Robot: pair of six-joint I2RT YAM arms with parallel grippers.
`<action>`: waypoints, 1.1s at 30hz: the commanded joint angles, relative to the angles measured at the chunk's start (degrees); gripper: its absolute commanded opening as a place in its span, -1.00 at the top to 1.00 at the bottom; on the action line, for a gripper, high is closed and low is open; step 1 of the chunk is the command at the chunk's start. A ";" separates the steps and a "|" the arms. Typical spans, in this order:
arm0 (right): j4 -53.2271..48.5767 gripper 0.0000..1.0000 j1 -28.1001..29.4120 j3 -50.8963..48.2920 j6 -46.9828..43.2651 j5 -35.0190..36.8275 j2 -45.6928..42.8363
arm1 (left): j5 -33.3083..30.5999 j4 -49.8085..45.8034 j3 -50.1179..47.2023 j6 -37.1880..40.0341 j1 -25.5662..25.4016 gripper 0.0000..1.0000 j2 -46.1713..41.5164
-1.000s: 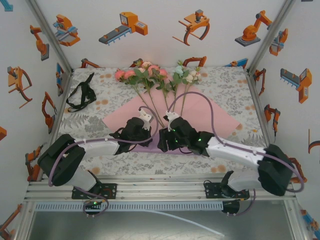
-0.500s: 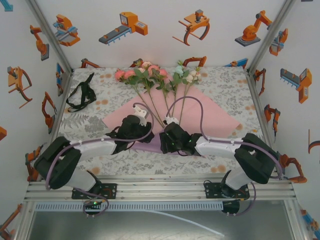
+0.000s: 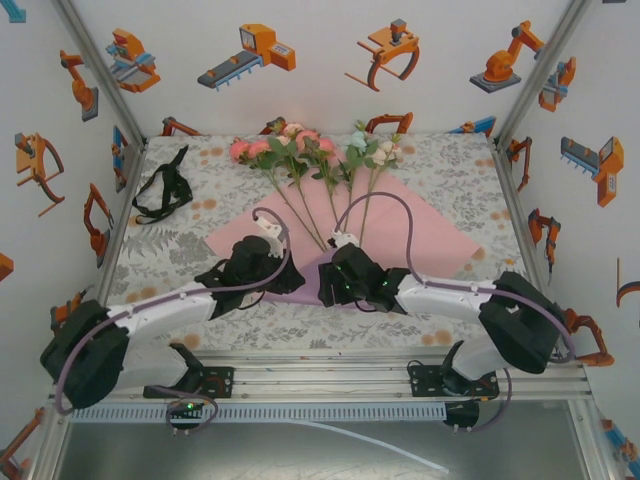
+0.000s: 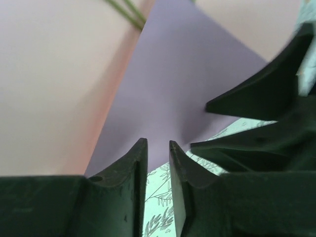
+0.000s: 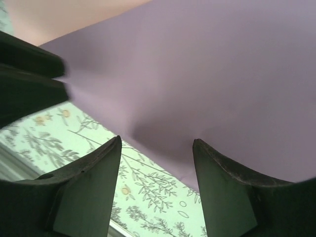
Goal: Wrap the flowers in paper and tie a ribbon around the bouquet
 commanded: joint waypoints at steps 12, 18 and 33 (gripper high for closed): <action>-2.95 -0.16 -0.10 -5.34 6.91 2.19 -4.00 | -0.19 3.26 -7.46 -5.97 -0.37 0.65 3.53; -11.31 -0.19 -4.03 -11.53 11.88 8.02 -14.26 | -2.38 2.62 -9.97 -6.08 -0.38 0.67 2.44; -21.04 -0.19 -10.80 -11.28 4.84 9.01 -35.11 | -11.31 -8.33 -5.48 -9.10 -0.10 0.15 -8.83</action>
